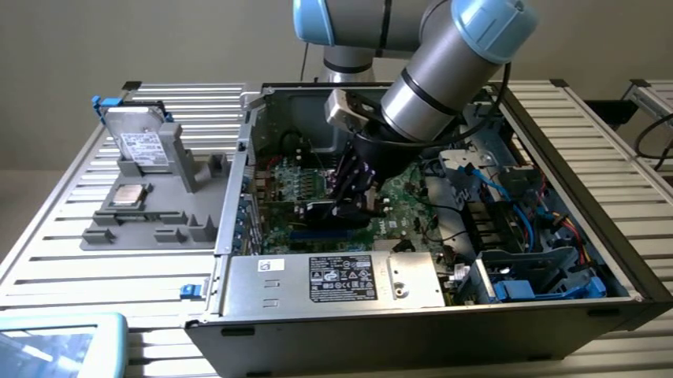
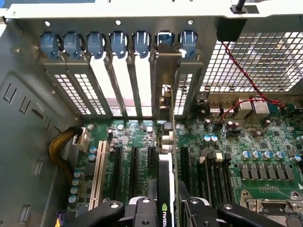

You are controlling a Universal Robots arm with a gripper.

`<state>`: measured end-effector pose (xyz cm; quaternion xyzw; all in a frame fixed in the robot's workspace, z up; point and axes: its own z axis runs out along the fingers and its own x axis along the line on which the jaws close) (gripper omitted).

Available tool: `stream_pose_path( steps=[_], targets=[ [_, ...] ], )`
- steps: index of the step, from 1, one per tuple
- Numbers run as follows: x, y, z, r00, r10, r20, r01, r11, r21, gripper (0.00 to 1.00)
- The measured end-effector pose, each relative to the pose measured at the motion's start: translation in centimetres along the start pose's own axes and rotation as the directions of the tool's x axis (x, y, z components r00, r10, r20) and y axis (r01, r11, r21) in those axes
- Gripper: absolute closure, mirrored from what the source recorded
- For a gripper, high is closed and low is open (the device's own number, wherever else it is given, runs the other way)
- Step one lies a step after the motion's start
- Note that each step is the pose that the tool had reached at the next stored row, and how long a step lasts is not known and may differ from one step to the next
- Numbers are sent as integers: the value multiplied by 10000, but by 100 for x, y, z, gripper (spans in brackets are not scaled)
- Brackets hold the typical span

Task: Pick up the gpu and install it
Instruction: 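Insert the gpu into the slot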

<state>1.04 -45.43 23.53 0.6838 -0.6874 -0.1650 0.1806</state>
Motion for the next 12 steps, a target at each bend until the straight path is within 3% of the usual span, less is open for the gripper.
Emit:
stream_pose_path(
  steps=[12],
  targets=[
    [-1,2,43,10000,-2,1,2,10000,0,73]
  ],
)
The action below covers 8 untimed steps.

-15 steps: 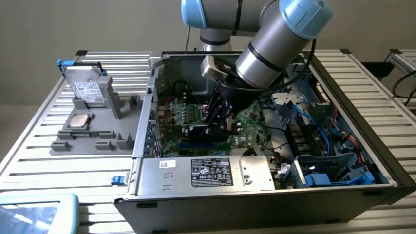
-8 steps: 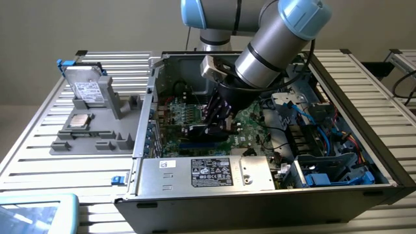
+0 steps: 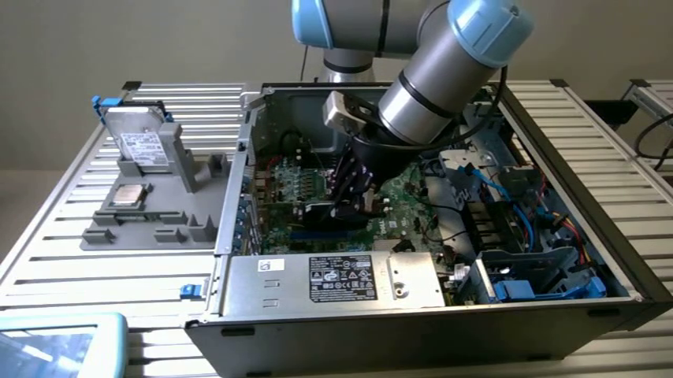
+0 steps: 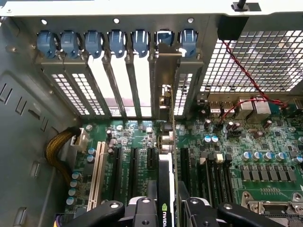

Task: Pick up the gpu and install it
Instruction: 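Insert the gpu into the slot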

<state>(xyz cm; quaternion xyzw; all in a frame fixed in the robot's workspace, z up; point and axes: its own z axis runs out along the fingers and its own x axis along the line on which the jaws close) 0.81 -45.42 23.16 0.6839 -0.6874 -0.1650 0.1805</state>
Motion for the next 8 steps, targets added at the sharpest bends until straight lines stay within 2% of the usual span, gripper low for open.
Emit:
stream_pose_path(
  steps=[8],
  targets=[
    [-5,2,10,10000,3,2,-3,10000,0,73]
  ],
)
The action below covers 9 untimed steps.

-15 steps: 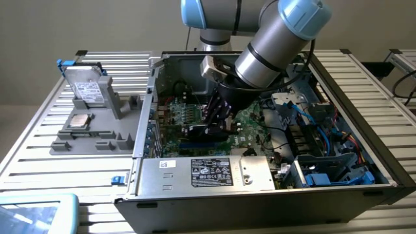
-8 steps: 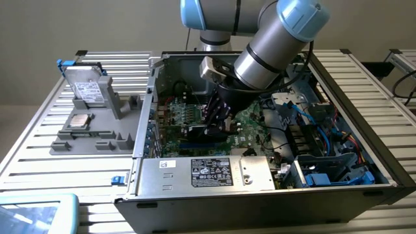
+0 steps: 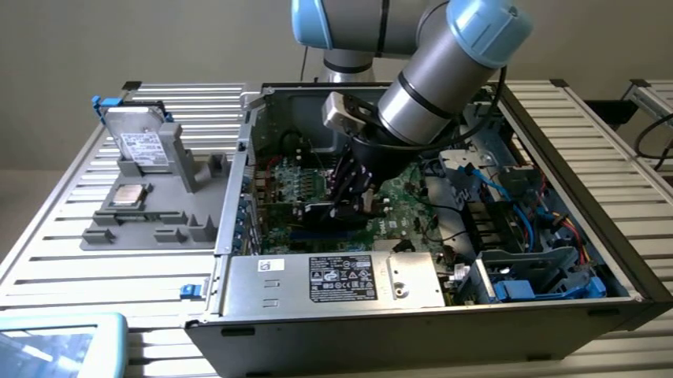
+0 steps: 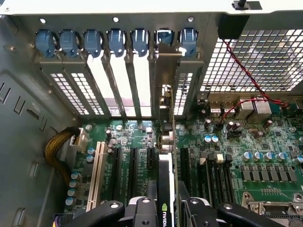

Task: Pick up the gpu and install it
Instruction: 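Insert the gpu into the slot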

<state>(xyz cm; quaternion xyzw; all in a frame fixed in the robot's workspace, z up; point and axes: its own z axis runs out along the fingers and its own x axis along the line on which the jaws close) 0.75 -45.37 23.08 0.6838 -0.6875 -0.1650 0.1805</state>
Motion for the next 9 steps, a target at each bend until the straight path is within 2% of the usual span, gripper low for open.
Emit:
stream_pose_path(
  steps=[9],
  targets=[
    [-6,1,10,10000,-6,7,6,10000,-3,73]
  ],
)
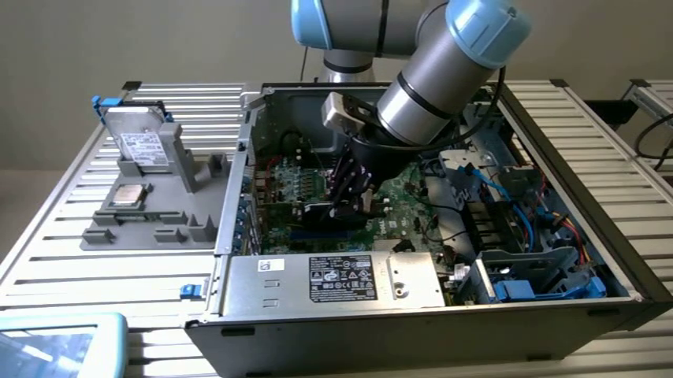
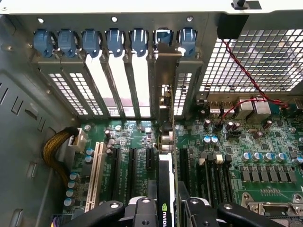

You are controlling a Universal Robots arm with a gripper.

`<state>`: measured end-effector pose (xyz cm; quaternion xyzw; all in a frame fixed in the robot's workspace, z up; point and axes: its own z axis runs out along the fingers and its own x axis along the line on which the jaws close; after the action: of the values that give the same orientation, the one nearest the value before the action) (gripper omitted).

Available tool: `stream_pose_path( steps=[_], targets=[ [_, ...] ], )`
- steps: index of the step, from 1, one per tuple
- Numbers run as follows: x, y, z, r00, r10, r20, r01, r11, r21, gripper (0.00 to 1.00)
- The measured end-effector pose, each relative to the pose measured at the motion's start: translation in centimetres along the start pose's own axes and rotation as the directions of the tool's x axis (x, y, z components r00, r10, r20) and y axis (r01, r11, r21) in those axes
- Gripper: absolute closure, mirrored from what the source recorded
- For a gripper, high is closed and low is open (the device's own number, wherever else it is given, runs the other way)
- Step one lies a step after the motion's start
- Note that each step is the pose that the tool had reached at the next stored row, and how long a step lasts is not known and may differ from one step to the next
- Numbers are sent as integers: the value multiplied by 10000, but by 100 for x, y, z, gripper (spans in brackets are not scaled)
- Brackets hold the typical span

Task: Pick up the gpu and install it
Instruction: 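Insert the gpu into the slot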

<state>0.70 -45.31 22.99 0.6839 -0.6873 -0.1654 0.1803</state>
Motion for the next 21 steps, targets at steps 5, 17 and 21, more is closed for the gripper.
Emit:
stream_pose_path(
  steps=[5,17,21],
  targets=[
    [0,0,1,10000,-1,-2,1,10000,-16,73],
    [0,-7,13,10000,-5,8,5,10000,4,73],
    [0,-4,16,10000,-6,10,6,10000,6,73]
  ],
)
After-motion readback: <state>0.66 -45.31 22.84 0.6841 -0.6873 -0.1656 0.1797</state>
